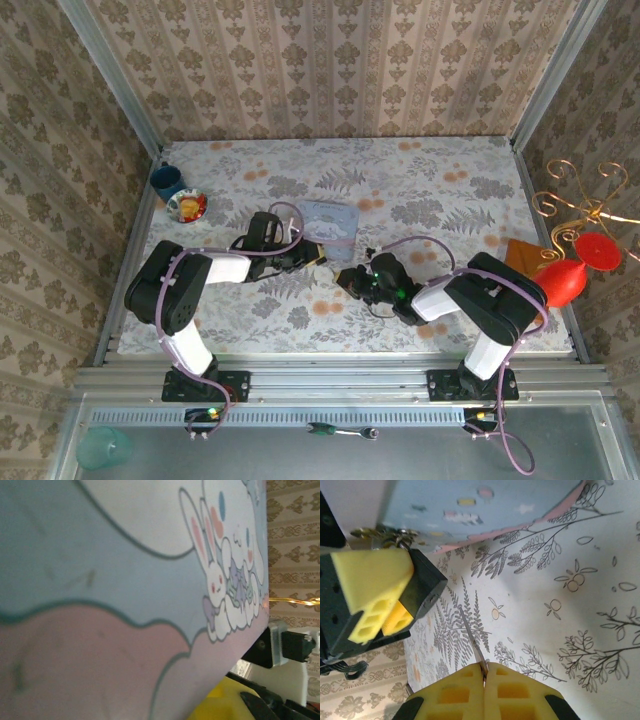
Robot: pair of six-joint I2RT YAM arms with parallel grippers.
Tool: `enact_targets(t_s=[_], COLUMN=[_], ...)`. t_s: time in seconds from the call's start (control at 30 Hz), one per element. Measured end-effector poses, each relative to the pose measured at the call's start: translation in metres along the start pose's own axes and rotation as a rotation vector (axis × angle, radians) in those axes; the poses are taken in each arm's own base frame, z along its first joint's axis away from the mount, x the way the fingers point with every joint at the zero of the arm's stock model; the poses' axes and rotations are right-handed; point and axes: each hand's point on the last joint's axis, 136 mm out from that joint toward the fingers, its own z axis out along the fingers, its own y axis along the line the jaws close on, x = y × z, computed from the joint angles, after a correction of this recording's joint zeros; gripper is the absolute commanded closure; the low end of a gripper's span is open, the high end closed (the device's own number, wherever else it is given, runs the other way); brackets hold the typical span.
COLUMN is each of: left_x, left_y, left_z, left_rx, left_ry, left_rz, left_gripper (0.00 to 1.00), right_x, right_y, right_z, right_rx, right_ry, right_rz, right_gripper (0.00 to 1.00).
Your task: Unlock the padlock with the key
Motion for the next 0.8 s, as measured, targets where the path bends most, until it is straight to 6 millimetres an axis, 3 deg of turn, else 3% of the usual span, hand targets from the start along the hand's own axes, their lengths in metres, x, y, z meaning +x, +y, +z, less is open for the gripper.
enact_targets(t_s=[0.3,0.8], left_x=[-0.001,0.002], left_y=[-0.018,-0.013], left_z=[-0.001,0.003], left_rx=[0.087,0.098], left_ry=[0.017,0.039], left_rz=[0.014,0.006], left_gripper=[0.97,0.97], right_x=[0.005,-0.004], right_y=[0.008,0.010], right_z=[0.003,0.002], right_rx=[-0.035,-0.054], right_ry=[0.016,-0.003], right_rz=[-0.003,0.002], right_gripper=[1.00,1.00])
